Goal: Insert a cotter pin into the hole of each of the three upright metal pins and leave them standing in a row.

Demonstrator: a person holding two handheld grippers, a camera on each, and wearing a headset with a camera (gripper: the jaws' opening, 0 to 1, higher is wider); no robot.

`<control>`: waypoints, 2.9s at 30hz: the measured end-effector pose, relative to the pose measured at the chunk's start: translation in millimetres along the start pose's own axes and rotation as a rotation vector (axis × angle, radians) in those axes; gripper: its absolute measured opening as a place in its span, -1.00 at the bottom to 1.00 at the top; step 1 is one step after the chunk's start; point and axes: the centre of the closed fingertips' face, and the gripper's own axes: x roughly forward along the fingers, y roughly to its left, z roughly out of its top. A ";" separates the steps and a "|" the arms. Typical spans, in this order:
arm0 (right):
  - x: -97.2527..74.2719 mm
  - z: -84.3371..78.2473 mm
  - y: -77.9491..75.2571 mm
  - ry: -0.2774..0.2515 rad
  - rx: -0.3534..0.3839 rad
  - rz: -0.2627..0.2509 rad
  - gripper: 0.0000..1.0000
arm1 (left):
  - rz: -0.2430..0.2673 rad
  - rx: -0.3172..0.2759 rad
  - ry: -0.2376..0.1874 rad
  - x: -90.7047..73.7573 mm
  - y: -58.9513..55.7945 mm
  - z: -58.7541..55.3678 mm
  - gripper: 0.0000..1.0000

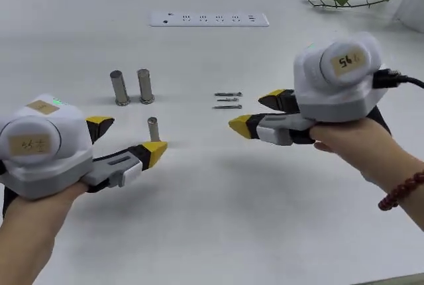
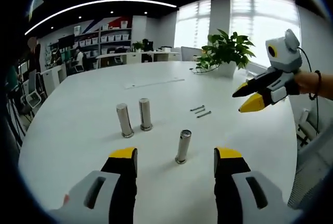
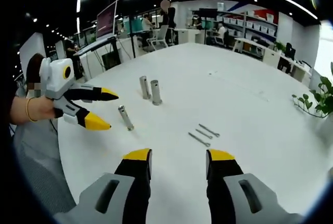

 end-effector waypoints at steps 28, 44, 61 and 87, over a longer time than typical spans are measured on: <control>59.7 0.6 -34.4 0.225 -0.209 0.076 -0.78 | 0.078 0.052 0.007 -29.9 15.8 1.1 0.42; 75.2 -9.9 -48.8 0.317 -0.248 0.107 -0.91 | 0.070 0.062 0.018 -27.6 13.8 -3.4 0.35; 82.3 -14.1 -48.9 0.386 -0.321 0.158 -0.96 | 0.067 0.100 0.043 -27.9 12.4 -7.9 0.33; 87.0 -7.5 -56.5 0.376 -0.465 0.142 -1.00 | 0.050 0.087 0.075 -33.2 10.7 -11.0 0.28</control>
